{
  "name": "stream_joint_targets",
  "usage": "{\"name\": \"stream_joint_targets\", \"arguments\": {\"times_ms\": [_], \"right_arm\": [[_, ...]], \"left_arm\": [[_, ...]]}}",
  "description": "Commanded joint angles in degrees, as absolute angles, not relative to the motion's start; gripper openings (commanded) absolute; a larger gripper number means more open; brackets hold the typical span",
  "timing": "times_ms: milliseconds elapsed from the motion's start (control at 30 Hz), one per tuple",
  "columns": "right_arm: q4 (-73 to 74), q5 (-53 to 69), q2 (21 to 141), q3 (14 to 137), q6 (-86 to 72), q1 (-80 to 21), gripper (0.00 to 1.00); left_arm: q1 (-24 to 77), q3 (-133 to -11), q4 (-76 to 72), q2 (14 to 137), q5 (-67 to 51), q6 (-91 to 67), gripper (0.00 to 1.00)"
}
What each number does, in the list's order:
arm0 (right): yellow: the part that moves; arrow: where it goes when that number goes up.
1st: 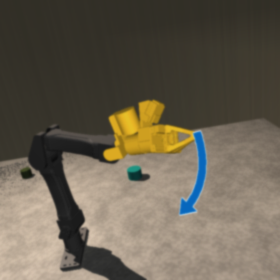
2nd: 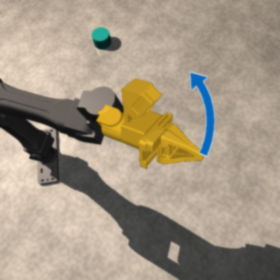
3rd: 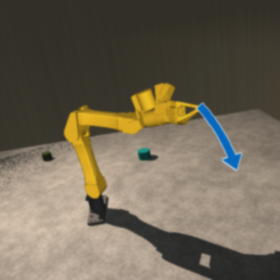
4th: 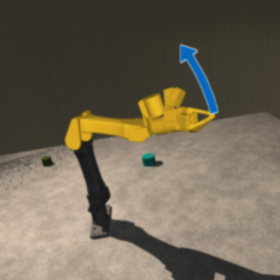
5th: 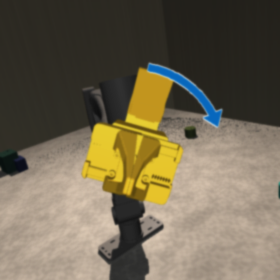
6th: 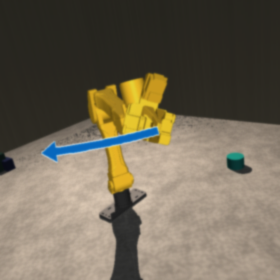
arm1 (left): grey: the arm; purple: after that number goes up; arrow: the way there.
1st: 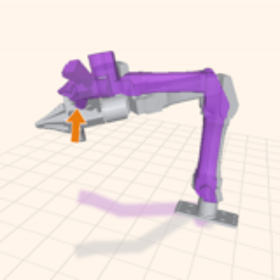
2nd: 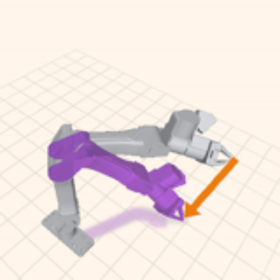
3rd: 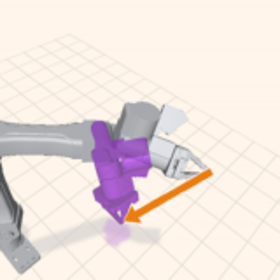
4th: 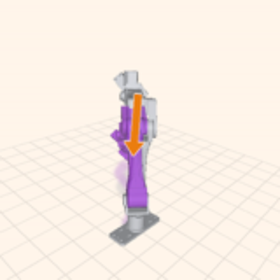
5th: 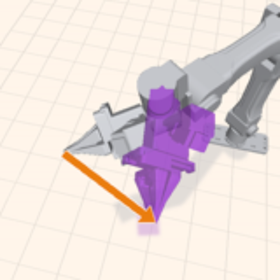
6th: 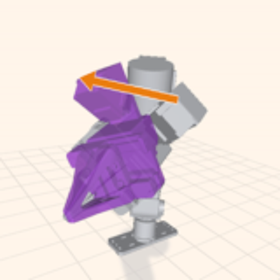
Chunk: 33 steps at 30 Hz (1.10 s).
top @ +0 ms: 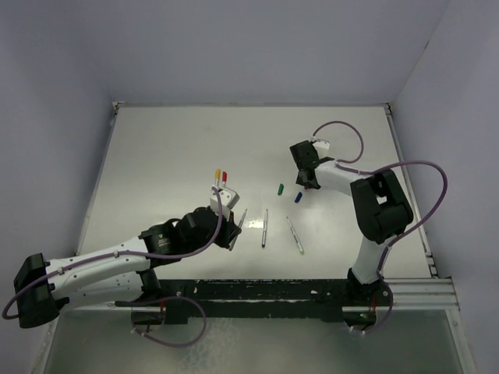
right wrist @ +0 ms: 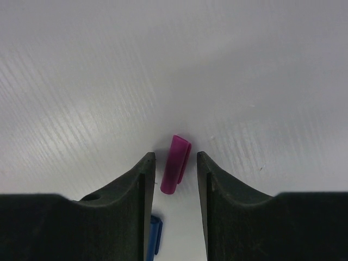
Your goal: Insert the pens into the pen caps
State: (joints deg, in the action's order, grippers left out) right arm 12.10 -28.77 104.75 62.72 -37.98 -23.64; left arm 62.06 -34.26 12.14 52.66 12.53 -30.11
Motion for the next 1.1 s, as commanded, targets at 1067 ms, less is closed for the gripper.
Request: {"name": "stream_joint_targets", "arguments": {"times_ms": [1067], "right_arm": [[10.95, -23.01, 105.07, 57.04, -42.07, -22.46, 0.12]], "left_arm": [[62.4, -34.2, 11.78, 49.65, 15.28, -29.96, 0.0]]}}
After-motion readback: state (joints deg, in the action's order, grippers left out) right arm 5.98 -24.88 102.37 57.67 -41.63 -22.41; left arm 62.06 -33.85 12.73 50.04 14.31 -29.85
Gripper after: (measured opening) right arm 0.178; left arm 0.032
